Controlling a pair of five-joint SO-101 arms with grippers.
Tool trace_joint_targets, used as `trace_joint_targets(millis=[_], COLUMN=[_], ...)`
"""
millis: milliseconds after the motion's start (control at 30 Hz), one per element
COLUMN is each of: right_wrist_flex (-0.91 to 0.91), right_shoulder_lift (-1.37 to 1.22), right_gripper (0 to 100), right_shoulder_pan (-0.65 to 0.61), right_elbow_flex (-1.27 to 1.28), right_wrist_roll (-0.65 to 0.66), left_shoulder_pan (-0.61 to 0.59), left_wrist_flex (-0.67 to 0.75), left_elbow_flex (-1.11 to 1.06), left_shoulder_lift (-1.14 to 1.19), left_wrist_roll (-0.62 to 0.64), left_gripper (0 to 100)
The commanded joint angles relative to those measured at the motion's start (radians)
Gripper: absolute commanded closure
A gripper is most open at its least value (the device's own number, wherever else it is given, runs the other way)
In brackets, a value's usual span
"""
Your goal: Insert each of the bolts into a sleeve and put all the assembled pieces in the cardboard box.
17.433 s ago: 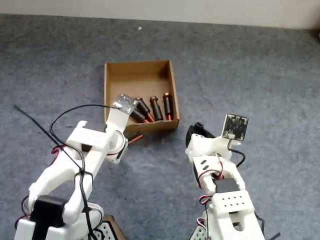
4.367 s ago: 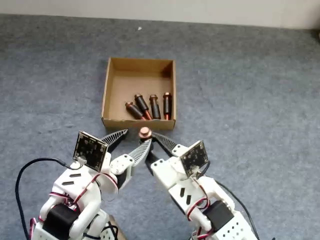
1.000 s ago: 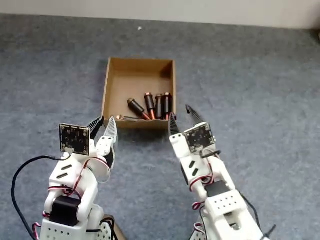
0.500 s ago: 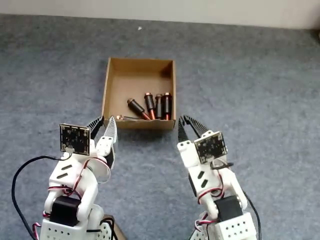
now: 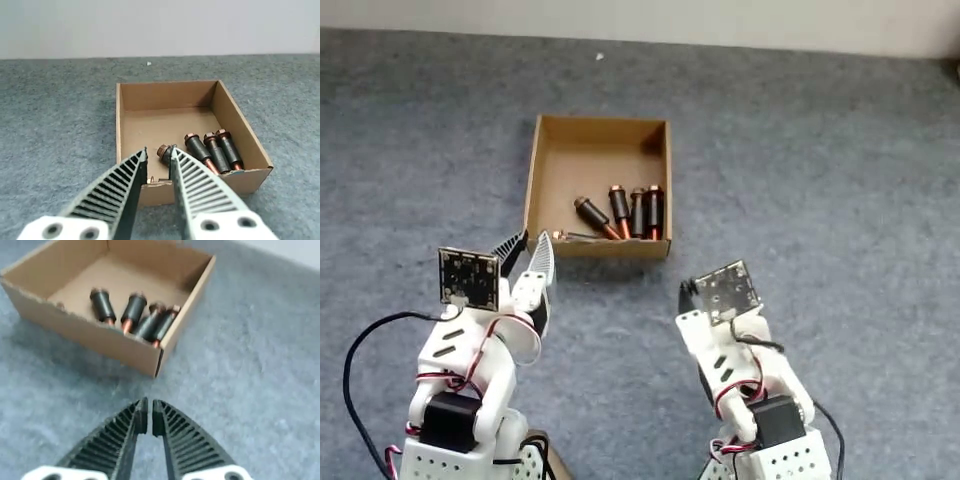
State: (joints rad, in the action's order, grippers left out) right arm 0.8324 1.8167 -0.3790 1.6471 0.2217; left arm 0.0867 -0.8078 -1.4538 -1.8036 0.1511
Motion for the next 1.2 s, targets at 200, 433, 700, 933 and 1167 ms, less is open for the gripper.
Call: trace_joint_targets(millis=[200, 433, 700, 933, 1167], right_wrist_flex=[0.005, 0.099, 0.334, 0.409, 0.409], right_shoulder_lift=[0.005, 0.005, -0.004, 0.004, 0.004], right_gripper=[98.6, 98.6, 98.6, 98.6, 98.6], right_shoulder_pan=[0.226, 0.251, 0.251, 0.257, 0.255], right_elbow_flex=[0.170, 0.186, 0.186, 0.186, 0.186], right_wrist_roll=[0.003, 0.003, 0.009, 0.009, 0.009], left_shoulder_pan=[-0.005, -0.010, 0.005, 0.005, 0.005], left_wrist_flex=[0.037, 0.032, -0.175, -0.437, -0.508], left_elbow_flex=[-0.111, -0.243, -0.242, -0.242, -0.242], left_shoulder_lift=[-0.010, -0.010, -0.008, -0.008, -0.008], left_wrist_roll=[-0.026, -0.258, -0.264, -0.264, -0.262], left_gripper=[90, 91, 91, 91, 91])
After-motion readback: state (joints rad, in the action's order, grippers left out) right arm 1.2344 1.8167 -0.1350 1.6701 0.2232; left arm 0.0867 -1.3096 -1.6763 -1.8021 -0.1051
